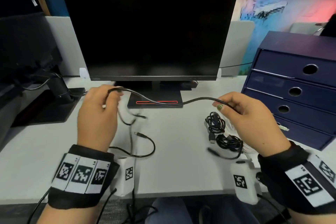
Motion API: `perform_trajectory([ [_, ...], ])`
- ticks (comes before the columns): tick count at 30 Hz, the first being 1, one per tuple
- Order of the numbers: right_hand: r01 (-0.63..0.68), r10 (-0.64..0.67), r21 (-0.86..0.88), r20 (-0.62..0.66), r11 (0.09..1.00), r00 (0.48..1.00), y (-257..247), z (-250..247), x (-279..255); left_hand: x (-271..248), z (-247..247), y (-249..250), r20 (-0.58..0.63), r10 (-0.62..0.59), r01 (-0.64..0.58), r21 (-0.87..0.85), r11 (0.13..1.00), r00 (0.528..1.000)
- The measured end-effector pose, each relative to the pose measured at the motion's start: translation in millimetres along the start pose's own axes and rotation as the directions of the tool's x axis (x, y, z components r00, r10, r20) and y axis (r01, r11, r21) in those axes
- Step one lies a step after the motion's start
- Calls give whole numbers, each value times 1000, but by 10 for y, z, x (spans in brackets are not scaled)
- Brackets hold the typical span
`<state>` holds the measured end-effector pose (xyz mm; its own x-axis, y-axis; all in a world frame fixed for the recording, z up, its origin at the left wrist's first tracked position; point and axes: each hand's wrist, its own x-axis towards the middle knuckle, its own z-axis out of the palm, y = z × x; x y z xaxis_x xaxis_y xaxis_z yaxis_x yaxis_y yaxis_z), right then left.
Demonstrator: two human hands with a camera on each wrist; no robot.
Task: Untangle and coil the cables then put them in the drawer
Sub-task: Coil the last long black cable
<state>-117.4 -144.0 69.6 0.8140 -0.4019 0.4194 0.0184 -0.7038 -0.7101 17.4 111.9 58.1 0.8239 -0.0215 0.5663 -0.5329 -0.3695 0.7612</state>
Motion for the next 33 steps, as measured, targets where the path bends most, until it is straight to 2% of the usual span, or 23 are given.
perform_trajectory([
  [3, 15, -41, -234, -107, 972, 993, 38, 24, -18, 47, -133, -4, -79, 2, 11, 163, 987, 997],
  [5, 0, -37, -310, -114, 951, 993, 27, 31, -21, 58, -160, 8, -56, -19, 25, 106, 994, 998],
  [9, -68, 65, -73, -41, 995, 997, -38, 38, 8, 20, -140, 92, 79, -45, 49, -55, 997, 996],
  [11, -53, 56, 112, -24, 992, 998, -88, 52, 15, -27, -113, 194, 224, -42, 85, -187, 979, 974],
  [13, -23, 35, 263, -39, 965, 999, -120, 51, 34, -93, -79, 299, 421, 7, 130, -296, 946, 907],
  [15, 8, 20, 418, -61, 908, 998, -124, 33, 84, -176, -45, 396, 594, 55, 179, -327, 928, 803],
  [17, 30, 5, 577, -58, 816, 998, -116, -1, 142, -257, 9, 475, 700, 54, 194, -269, 943, 712],
  [18, 53, -24, 607, -56, 793, 998, -109, -21, 164, -288, 51, 495, 709, 54, 165, -236, 958, 703],
  [19, 76, -63, 619, -42, 781, 997, -106, -41, 175, -316, 96, 502, 682, 79, 92, -210, 973, 727],
  [20, 88, -100, 636, -18, 767, 995, -95, -58, 177, -327, 144, 480, 617, 130, -22, -181, 983, 776],
  [22, 99, -165, 664, 37, 741, 986, -87, -98, 148, -309, 207, 443, 422, 260, -244, -93, 965, 868],
  [23, 109, -203, 669, 64, 736, 977, -94, -120, 124, -298, 224, 439, 354, 311, -318, -40, 947, 882],
  [25, 78, -244, 700, 140, 710, 960, -106, -160, 68, -297, 253, 405, 325, 360, -404, 79, 911, 875],
  [27, 2, -249, 753, 216, 659, 944, -127, -201, 24, -311, 292, 377, 392, 339, -419, 139, 897, 855],
  [30, -55, -284, 790, 284, 611, 916, -158, -202, -38, -350, 372, 319, 544, 225, -328, 100, 939, 808],
  [33, -42, -336, 757, 338, 652, 879, -180, -162, -100, -401, 432, 299, 621, 119, -207, 72, 976, 775],
])
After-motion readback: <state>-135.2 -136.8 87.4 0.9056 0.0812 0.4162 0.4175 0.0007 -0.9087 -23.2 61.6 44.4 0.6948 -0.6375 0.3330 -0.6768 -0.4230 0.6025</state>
